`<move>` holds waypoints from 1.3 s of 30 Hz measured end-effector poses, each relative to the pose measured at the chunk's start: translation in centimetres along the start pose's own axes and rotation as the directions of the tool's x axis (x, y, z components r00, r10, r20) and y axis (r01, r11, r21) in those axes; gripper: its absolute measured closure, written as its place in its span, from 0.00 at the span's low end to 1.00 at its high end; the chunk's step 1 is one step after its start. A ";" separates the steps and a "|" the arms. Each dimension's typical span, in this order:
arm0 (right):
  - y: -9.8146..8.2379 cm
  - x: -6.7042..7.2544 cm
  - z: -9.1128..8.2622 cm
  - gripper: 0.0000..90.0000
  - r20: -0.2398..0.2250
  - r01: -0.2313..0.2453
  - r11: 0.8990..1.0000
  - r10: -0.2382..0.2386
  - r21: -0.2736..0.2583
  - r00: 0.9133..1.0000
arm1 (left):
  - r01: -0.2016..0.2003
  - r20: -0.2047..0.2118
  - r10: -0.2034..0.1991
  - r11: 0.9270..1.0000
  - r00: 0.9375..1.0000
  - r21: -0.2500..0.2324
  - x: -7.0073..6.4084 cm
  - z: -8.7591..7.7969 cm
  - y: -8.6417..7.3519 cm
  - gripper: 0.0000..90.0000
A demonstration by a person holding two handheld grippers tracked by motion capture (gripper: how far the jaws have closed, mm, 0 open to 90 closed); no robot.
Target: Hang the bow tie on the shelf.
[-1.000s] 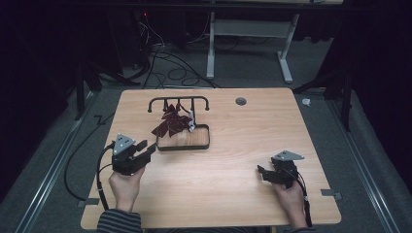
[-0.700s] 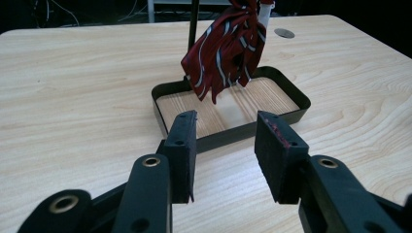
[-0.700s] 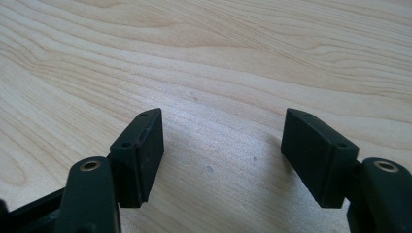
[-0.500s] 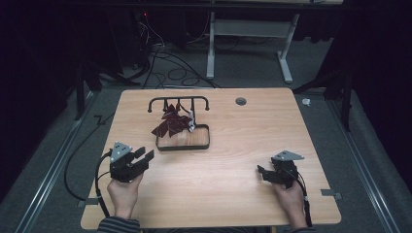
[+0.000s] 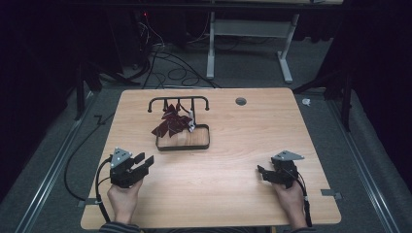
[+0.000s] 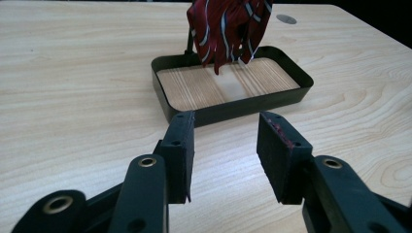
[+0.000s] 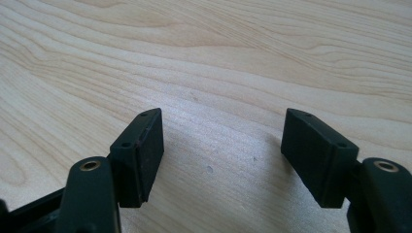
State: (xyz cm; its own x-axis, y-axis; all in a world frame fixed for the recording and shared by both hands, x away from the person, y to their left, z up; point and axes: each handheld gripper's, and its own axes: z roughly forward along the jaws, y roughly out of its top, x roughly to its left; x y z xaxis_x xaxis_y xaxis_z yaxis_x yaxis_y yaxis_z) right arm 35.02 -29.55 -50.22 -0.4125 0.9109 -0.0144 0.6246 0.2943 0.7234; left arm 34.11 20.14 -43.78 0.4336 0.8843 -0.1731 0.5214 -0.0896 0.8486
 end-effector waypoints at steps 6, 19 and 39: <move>0.0 0.0 0.0 0.37 0.001 0.000 1.000 0.000 0.001 1.000 | 0.013 -0.002 -0.013 1.000 1.000 0.016 0.1 0.3 -0.9 0.64; 0.0 0.0 0.0 0.37 0.000 0.000 1.000 0.000 0.000 1.000 | 0.029 0.002 -0.030 0.998 1.000 0.056 0.2 1.1 -2.7 0.64; 0.0 0.0 0.0 0.37 0.000 0.000 1.000 0.000 0.000 1.000 | 0.007 0.021 -0.010 0.992 1.000 0.125 -0.5 2.7 -4.3 0.62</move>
State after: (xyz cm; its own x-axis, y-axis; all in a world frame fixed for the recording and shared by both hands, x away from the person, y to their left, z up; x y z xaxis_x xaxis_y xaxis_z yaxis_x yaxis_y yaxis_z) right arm 35.02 -29.55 -50.22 -0.4124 0.9109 -0.0148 0.6244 0.2944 0.7235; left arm 33.66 18.85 -48.73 0.4438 0.8752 -0.1924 0.6125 -0.1396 0.7781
